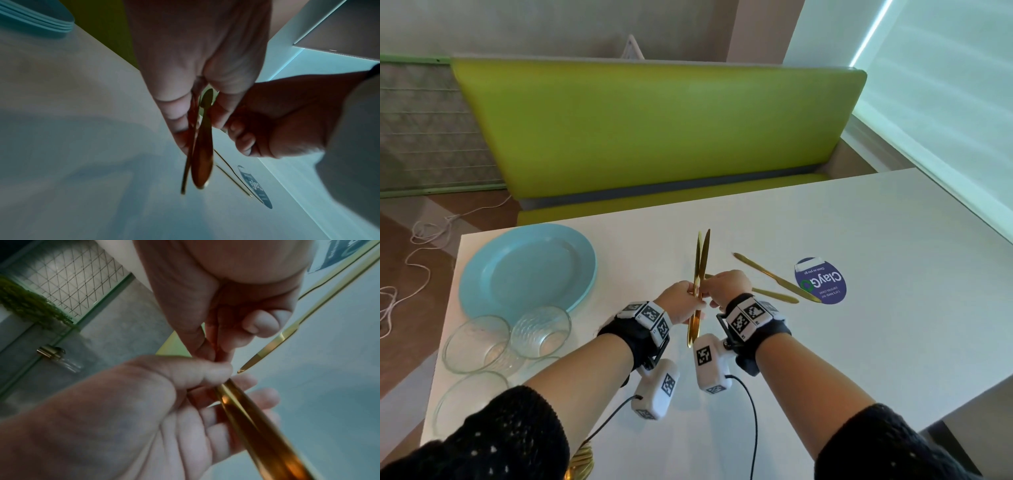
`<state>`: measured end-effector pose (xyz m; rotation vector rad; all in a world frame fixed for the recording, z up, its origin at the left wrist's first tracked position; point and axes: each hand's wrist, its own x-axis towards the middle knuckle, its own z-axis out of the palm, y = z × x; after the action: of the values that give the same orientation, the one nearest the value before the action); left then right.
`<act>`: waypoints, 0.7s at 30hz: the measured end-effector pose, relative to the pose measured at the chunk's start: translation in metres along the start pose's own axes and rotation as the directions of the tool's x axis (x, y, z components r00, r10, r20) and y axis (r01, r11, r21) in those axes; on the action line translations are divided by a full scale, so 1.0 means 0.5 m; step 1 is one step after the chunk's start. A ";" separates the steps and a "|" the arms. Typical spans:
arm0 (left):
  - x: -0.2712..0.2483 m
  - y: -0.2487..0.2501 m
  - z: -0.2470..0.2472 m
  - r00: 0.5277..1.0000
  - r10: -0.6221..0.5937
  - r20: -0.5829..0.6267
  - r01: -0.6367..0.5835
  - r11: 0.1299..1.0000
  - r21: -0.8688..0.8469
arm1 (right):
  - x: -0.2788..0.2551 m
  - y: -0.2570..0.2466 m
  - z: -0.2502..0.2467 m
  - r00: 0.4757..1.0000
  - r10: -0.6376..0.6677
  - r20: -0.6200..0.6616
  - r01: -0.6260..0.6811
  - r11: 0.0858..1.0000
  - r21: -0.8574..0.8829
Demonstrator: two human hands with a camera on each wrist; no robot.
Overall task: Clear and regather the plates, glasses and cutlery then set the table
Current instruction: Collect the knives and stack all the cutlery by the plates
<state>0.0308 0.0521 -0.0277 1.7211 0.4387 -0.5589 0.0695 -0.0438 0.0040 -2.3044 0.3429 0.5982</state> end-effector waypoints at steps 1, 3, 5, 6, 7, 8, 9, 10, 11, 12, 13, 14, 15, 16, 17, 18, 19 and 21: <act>0.002 -0.002 0.001 1.000 0.014 -0.015 -0.014 1.000 0.009 | 0.009 0.002 0.007 1.000 0.000 0.010 0.000 1.000 0.019; 0.003 -0.002 0.001 0.998 0.041 -0.050 -0.040 0.999 0.018 | 0.024 0.005 0.017 0.996 -0.022 0.091 0.020 1.000 0.020; 0.003 -0.001 0.000 0.996 0.067 -0.062 -0.065 0.997 0.038 | 0.031 0.008 0.022 0.996 -0.032 0.087 0.028 0.998 0.047; 0.004 -0.001 -0.002 0.995 0.070 -0.065 -0.068 0.997 0.040 | 0.034 0.010 0.024 0.994 -0.046 0.095 0.042 0.998 0.041; 0.006 0.001 -0.003 0.996 0.066 -0.068 -0.064 0.998 0.029 | 0.038 0.009 0.025 0.994 -0.058 0.094 0.056 0.998 0.023; 0.010 0.001 -0.005 0.996 0.054 -0.077 -0.054 0.999 0.002 | 0.041 0.013 0.024 0.994 -0.068 0.084 0.069 0.998 -0.013; 0.016 0.001 -0.007 0.995 0.033 -0.092 -0.036 0.999 -0.039 | 0.046 0.016 0.021 0.994 -0.077 0.077 0.079 0.997 -0.025; 0.021 0.001 -0.011 0.994 0.002 -0.111 -0.012 0.996 -0.092 | 0.053 0.021 0.013 0.994 -0.081 0.066 0.083 0.996 -0.028; 0.026 0.000 -0.015 0.991 -0.024 -0.132 0.006 0.990 -0.139 | 0.062 0.029 0.003 0.996 -0.088 0.035 0.090 0.993 -0.073; 0.030 -0.001 -0.020 0.988 -0.043 -0.151 0.017 0.985 -0.171 | 0.071 0.036 -0.010 0.995 -0.104 -0.003 0.102 0.979 -0.178; 0.034 -0.003 -0.025 0.985 -0.052 -0.164 0.020 0.981 -0.191 | 0.079 0.046 -0.025 0.993 -0.111 -0.039 0.096 0.954 -0.284; 0.036 -0.004 -0.030 0.984 -0.060 -0.168 0.025 0.979 -0.205 | 0.089 0.056 -0.039 0.990 -0.118 -0.073 0.082 0.922 -0.379; 0.037 -0.005 -0.034 0.983 -0.066 -0.170 0.029 0.977 -0.213 | 0.096 0.066 -0.054 0.988 -0.114 -0.102 0.059 0.897 -0.438; 0.039 -0.007 -0.037 0.982 -0.071 -0.173 0.031 0.974 -0.223 | 0.103 0.079 -0.066 0.987 -0.115 -0.113 0.045 0.869 -0.493; 0.043 -0.009 -0.039 0.981 -0.074 -0.178 0.031 0.972 -0.232 | 0.112 0.093 -0.075 0.986 -0.123 -0.109 0.043 0.831 -0.555; 0.047 -0.011 -0.040 0.980 -0.076 -0.186 0.029 0.970 -0.242 | 0.117 0.105 -0.079 0.987 -0.133 -0.092 0.048 0.788 -0.614; 0.049 -0.011 -0.041 0.979 -0.073 -0.193 0.023 0.968 -0.250 | 0.121 0.115 -0.079 0.989 -0.133 -0.070 0.054 0.750 -0.659; 0.054 -0.010 -0.039 0.980 -0.064 -0.188 0.013 0.965 -0.260 | 0.127 0.133 -0.073 0.989 -0.141 -0.047 0.065 0.697 -0.714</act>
<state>0.0522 0.0721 -0.0440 1.5231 0.6570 -0.3438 0.1085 -0.1213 -0.0439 -3.0905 0.0019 0.6325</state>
